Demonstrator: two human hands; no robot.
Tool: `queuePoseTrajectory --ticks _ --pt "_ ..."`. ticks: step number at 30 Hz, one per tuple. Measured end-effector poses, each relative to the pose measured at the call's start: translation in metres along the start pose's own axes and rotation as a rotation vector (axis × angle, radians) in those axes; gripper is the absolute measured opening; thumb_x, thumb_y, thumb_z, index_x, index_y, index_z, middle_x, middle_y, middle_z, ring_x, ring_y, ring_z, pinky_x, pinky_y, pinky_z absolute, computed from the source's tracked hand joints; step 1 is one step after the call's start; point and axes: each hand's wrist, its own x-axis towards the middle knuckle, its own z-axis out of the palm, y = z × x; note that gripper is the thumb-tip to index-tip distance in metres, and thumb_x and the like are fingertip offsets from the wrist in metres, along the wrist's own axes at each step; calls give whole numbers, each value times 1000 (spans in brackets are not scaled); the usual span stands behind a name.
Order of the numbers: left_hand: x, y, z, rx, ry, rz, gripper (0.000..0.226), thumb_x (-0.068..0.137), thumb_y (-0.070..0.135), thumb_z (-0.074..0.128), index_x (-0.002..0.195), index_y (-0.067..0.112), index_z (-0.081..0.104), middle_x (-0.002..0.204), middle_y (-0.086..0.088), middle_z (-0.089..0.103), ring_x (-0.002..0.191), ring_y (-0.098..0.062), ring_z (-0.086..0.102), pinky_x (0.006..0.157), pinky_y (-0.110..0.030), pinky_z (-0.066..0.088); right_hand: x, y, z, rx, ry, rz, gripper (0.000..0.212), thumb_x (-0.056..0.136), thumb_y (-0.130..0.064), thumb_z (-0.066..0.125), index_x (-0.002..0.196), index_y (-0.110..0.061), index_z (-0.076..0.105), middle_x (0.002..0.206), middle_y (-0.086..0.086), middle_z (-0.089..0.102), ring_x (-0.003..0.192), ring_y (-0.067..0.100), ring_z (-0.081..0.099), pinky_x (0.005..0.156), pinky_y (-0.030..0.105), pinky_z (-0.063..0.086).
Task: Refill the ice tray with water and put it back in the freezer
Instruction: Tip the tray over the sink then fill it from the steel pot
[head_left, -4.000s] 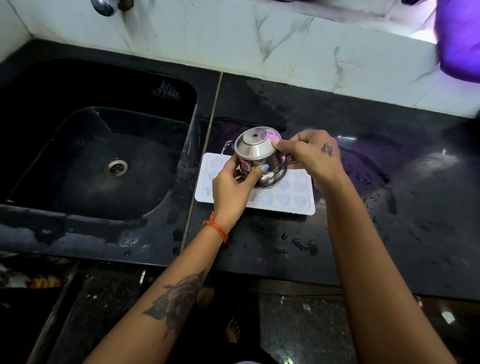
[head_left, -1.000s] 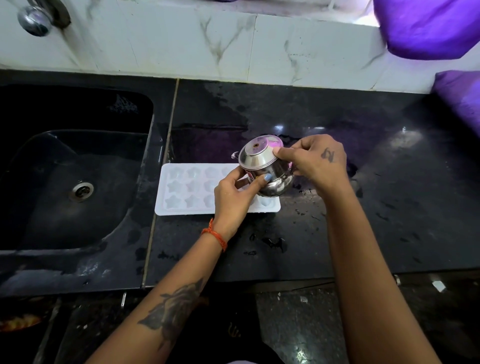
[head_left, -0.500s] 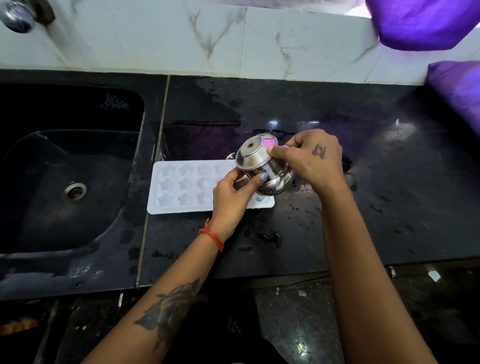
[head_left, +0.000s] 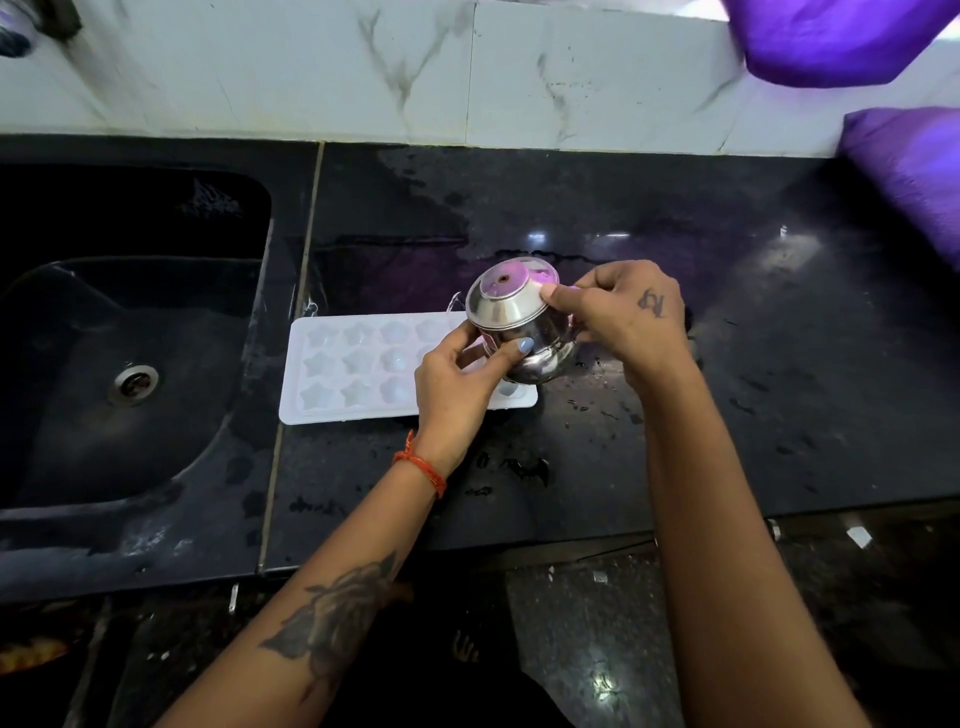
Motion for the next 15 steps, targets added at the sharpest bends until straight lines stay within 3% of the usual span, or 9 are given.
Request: queuePoseTrajectory --ticks 6,10,15 --pt "2 0 2 25 0 6 59 57 50 77 110 25 68 103 6 73 104 -14 66 95 -41 51 0 4 0 64 17 35 28 59 -45 74 60 -18 66 53 -8 64 72 23 69 77 48 57" --pt "1 -1 5 5 -18 -17 60 56 51 77 108 22 69 103 4 73 103 -15 66 94 -42 51 -4 0 -5 -27 70 -15 30 68 -39 75 61 -11 67 57 -3 66 68 21 68 75 43 57" --pt "1 -3 11 -27 -40 -39 62 56 50 77 109 19 69 103 1 73 102 -18 67 93 -44 52 -6 -5 -12 -129 99 -61 26 71 -36 72 58 -15 65 59 -1 65 69 21 66 73 38 56"
